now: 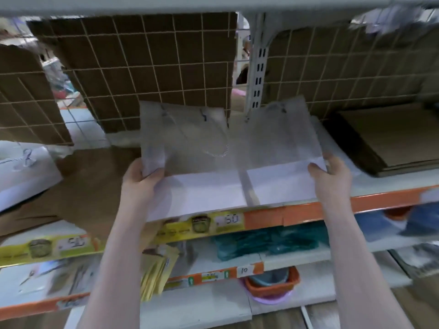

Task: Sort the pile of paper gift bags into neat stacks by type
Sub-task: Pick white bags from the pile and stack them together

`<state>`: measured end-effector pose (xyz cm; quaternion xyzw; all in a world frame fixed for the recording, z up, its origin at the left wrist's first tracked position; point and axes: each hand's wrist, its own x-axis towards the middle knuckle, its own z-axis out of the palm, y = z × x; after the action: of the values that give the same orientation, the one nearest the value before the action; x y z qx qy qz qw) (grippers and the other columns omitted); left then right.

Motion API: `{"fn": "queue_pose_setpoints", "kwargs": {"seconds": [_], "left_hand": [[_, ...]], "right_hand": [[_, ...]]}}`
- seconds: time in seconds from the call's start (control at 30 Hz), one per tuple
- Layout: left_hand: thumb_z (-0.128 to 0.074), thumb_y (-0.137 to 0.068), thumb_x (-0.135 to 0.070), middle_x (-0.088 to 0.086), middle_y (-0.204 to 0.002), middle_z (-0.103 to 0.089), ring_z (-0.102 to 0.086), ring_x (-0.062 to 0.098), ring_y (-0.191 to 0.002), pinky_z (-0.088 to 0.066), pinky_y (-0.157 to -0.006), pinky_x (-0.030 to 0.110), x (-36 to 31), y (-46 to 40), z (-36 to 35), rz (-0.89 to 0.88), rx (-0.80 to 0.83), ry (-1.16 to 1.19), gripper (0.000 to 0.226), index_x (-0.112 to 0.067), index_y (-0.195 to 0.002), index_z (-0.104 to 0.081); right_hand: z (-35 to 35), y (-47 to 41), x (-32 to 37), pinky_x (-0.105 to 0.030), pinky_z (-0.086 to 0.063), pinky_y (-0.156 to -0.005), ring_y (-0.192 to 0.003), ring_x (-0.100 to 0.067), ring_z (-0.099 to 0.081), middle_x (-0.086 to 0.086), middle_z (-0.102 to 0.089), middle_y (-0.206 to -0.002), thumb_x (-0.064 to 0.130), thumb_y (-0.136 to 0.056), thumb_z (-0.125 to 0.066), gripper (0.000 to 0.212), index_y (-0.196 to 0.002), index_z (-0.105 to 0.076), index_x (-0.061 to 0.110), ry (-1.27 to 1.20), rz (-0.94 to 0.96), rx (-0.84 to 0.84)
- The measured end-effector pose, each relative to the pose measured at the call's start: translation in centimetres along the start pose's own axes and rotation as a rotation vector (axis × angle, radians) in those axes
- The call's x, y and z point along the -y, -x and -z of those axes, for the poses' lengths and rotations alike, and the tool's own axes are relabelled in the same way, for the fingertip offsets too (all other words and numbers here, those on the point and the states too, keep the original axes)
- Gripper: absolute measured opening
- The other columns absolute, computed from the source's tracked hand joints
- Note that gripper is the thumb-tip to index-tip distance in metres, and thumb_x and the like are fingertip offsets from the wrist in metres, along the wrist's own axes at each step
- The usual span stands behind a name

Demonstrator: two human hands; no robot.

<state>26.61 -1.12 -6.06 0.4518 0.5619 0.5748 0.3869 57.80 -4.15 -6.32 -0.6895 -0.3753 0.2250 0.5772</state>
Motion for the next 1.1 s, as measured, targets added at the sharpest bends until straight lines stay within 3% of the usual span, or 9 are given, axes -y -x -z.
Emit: {"fn": "queue_pose_setpoints", "kwargs": {"seconds": [0.07, 0.13, 0.27, 0.37, 0.53, 0.63, 0.8, 0.97, 1.1], "left_hand": [[-0.06, -0.088, -0.008, -0.005, -0.086, -0.061, -0.058, 0.014, -0.077, -0.044, -0.065, 0.026, 0.1, 1.1, -3.4, 0.02, 0.001, 0.015, 0.02, -0.02, -0.104, -0.055], [-0.061, -0.088, -0.006, -0.002, -0.085, -0.062, -0.059, 0.018, -0.077, -0.045, -0.064, 0.028, 0.2, 2.1, -6.6, 0.041, 0.007, 0.022, 0.019, -0.021, -0.099, -0.057], [-0.06, -0.087, -0.005, 0.001, -0.086, -0.063, -0.06, 0.02, -0.078, -0.048, -0.063, 0.027, 0.5, 3.7, -12.3, 0.046, -0.003, 0.012, 0.021, -0.017, -0.104, -0.056], [-0.058, -0.087, -0.002, 0.001, -0.08, -0.065, -0.061, 0.021, -0.075, -0.049, -0.062, 0.026, 0.3, 4.2, -14.9, 0.056, -0.027, 0.013, 0.017, -0.018, -0.091, -0.058], [-0.055, -0.087, 0.005, -0.011, -0.055, -0.066, -0.061, 0.001, -0.05, -0.049, -0.053, 0.02, -0.3, 3.1, -18.0, 0.056, -0.023, -0.012, 0.024, -0.016, -0.075, -0.059], [-0.055, -0.088, 0.003, -0.016, -0.051, -0.064, -0.059, -0.004, -0.047, -0.047, -0.053, 0.017, -0.6, 2.2, -19.2, 0.04, -0.036, -0.021, 0.025, -0.018, -0.074, -0.056], [-0.058, -0.086, 0.001, -0.008, -0.065, -0.066, -0.061, 0.0, -0.059, -0.046, -0.059, 0.018, -0.3, 1.1, -20.6, 0.029, -0.005, -0.03, 0.02, -0.018, -0.079, -0.055], [-0.062, -0.082, -0.007, 0.003, -0.078, -0.068, -0.063, 0.024, -0.083, -0.046, -0.074, 0.034, 0.4, 0.4, -21.4, 0.053, 0.066, -0.045, 0.014, -0.018, -0.087, -0.057], [-0.058, -0.086, -0.005, -0.01, -0.069, -0.068, -0.064, 0.01, -0.073, -0.046, -0.068, 0.031, 0.3, 0.3, -21.8, 0.033, 0.098, -0.081, 0.013, -0.012, -0.097, -0.057]], "right_hand": [[2.9, -2.3, -0.5, -0.045, -0.044, -0.1, -0.115, -0.023, -0.055, -0.002, -0.06, -0.125, 0.014, -0.09, -0.052, 0.037, -0.127, -0.054, 0.017, 0.013, -0.002, 0.014], [5.3, -4.7, -1.2, -0.042, -0.043, -0.1, -0.116, -0.023, -0.054, -0.004, -0.06, -0.125, 0.012, -0.089, -0.052, 0.039, -0.128, -0.053, 0.015, 0.01, 0.004, 0.028], [8.2, -9.2, -2.3, -0.027, -0.041, -0.078, -0.096, -0.019, -0.055, 0.0, -0.062, -0.103, 0.005, -0.089, -0.048, 0.031, -0.116, -0.057, 0.017, 0.013, 0.003, 0.093], [8.5, -11.6, -3.2, -0.023, -0.039, -0.064, -0.085, -0.016, -0.053, 0.005, -0.058, -0.089, 0.004, -0.089, -0.047, 0.03, -0.113, -0.057, 0.02, 0.024, 0.0, 0.146], [8.0, -15.7, -5.1, -0.027, -0.035, -0.073, -0.095, -0.025, -0.051, -0.008, -0.058, -0.113, 0.015, -0.093, -0.045, 0.036, -0.128, -0.053, 0.015, 0.237, -0.1, 0.199], [7.7, -16.6, -6.1, -0.029, -0.036, -0.075, -0.108, -0.033, -0.054, -0.014, -0.058, -0.123, 0.014, -0.093, -0.045, 0.039, -0.132, -0.051, 0.013, 0.33, -0.115, 0.201], [7.0, -17.0, -8.0, -0.029, -0.041, -0.07, -0.1, -0.036, -0.059, -0.02, -0.062, -0.114, 0.018, -0.092, -0.051, 0.034, -0.122, -0.058, 0.005, 0.51, -0.083, 0.143], [6.5, -16.4, -8.9, -0.03, -0.041, -0.069, -0.095, -0.035, -0.061, -0.017, -0.064, -0.108, 0.021, -0.092, -0.052, 0.03, -0.117, -0.058, 0.005, 0.542, -0.079, 0.072], [6.1, -16.0, -8.4, -0.029, -0.042, -0.066, -0.089, -0.034, -0.062, -0.015, -0.066, -0.098, 0.022, -0.09, -0.054, 0.023, -0.105, -0.062, 0.005, 0.571, -0.043, -0.044]]}}
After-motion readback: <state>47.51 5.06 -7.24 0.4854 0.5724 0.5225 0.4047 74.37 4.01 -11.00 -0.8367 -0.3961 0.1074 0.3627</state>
